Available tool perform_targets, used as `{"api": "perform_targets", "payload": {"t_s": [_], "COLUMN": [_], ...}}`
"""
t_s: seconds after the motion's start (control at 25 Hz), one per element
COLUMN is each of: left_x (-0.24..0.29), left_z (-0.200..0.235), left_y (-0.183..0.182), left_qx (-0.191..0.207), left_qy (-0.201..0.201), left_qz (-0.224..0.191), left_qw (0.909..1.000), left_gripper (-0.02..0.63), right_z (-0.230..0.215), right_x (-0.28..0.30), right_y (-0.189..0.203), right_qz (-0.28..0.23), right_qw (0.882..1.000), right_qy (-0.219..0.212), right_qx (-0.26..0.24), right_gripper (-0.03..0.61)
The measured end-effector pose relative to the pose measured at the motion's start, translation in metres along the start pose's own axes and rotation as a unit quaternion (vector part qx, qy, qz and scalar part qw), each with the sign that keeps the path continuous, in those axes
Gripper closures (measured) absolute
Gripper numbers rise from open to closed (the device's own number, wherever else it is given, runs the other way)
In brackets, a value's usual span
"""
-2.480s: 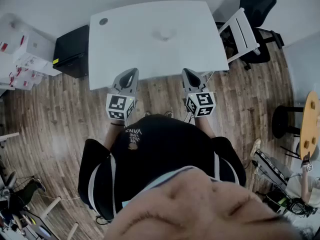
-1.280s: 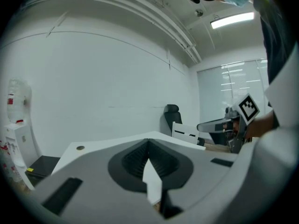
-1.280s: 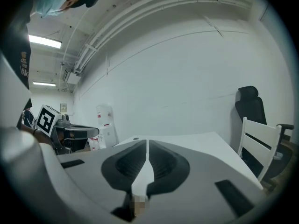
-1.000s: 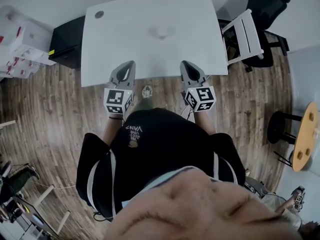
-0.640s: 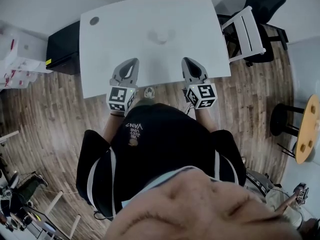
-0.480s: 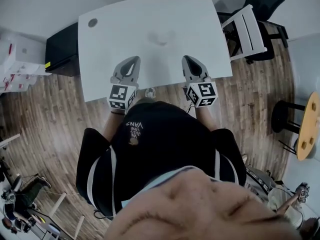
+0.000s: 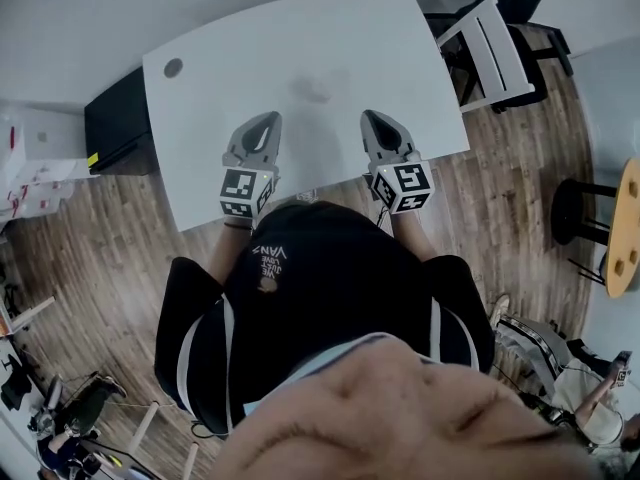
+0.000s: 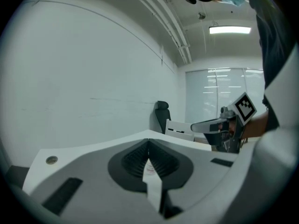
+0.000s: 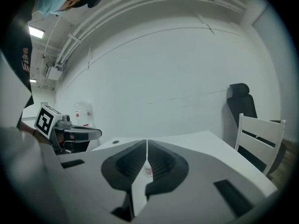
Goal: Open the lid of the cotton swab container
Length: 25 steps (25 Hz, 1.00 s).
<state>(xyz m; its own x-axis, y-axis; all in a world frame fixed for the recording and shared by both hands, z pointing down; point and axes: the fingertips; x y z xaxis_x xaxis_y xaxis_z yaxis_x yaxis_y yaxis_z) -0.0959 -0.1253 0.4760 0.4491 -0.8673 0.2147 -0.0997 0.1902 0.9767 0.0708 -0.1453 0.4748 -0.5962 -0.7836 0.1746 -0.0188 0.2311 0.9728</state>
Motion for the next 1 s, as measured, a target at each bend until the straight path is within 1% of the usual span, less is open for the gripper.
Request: {"api": "perform_targets", "payload": {"t_s": [0.12, 0.48, 1.0], "left_x": [0.007, 0.030, 0.063], "left_z": [0.004, 0.013, 0.019], "left_y": [0.003, 0.006, 0.019], "left_qx": [0.001, 0.022, 0.035], "left_qy": [0.008, 0.047, 0.073], "left_qz": [-0.001, -0.007, 0.000], "left_qw": [1.0000, 0.9986, 0.9967], "left_gripper": [0.598, 0.597, 0.597], "right_z": [0.000, -0.006, -0.014], "right_x": [0.007, 0.024, 0.027], "right_y": [0.003, 0.010, 0.015], "right_qz": [0.002, 0.004, 0.013], "right_qw": [1.000, 1.000, 0.999], "right_qy": [0.005, 0.024, 0.039], "right_qx": [0.000, 0.003, 0.006], "right_gripper": [0.565, 0.565, 0.565]}}
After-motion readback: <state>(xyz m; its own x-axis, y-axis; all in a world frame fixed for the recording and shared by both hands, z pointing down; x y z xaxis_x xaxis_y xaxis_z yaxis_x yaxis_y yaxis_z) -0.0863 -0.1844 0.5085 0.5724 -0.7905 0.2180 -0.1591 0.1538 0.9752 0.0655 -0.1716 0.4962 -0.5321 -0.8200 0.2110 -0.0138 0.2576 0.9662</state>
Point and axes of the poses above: the fingertips, and each gripper's own axes: x forward along the fingers, z to its left, y out of its underside, and after that the axes turned 2 degrees about -z, right-handed
